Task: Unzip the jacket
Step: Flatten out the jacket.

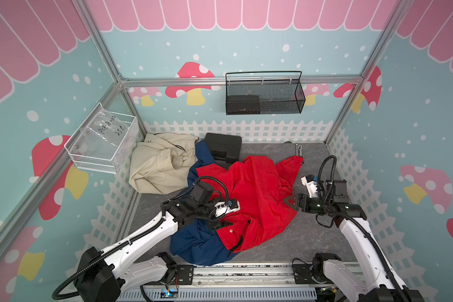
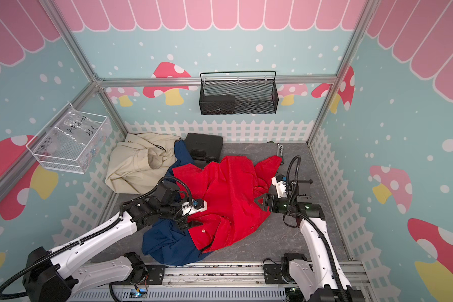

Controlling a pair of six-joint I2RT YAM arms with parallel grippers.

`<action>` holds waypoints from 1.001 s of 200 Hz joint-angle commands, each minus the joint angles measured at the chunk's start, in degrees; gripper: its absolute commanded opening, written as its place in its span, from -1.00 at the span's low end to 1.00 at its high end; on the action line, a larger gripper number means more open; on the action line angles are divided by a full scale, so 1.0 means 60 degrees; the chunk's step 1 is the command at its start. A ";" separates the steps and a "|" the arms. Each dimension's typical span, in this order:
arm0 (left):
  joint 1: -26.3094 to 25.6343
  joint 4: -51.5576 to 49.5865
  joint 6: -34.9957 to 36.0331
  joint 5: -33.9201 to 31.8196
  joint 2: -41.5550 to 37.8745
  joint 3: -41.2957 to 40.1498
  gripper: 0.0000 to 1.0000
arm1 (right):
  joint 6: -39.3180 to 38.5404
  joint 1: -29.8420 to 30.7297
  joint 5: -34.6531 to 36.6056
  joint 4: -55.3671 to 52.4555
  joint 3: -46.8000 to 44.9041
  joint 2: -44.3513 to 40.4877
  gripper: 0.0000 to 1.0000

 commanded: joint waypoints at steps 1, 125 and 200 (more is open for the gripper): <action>-0.0135 0.0709 0.0354 0.0170 0.0268 -0.0240 0.42 | 0.0593 0.0066 0.0057 -0.0636 -0.0119 -0.0367 0.62; -0.0180 0.1988 0.0107 -0.0358 0.0705 -0.1312 -0.02 | 0.1386 0.0066 -0.0297 0.0032 -0.1997 -0.0663 0.91; 0.0137 0.3306 -0.1464 -0.0846 0.0434 -0.1048 -0.66 | 0.1328 0.0064 -0.0270 0.1321 -0.1472 -0.0437 -0.64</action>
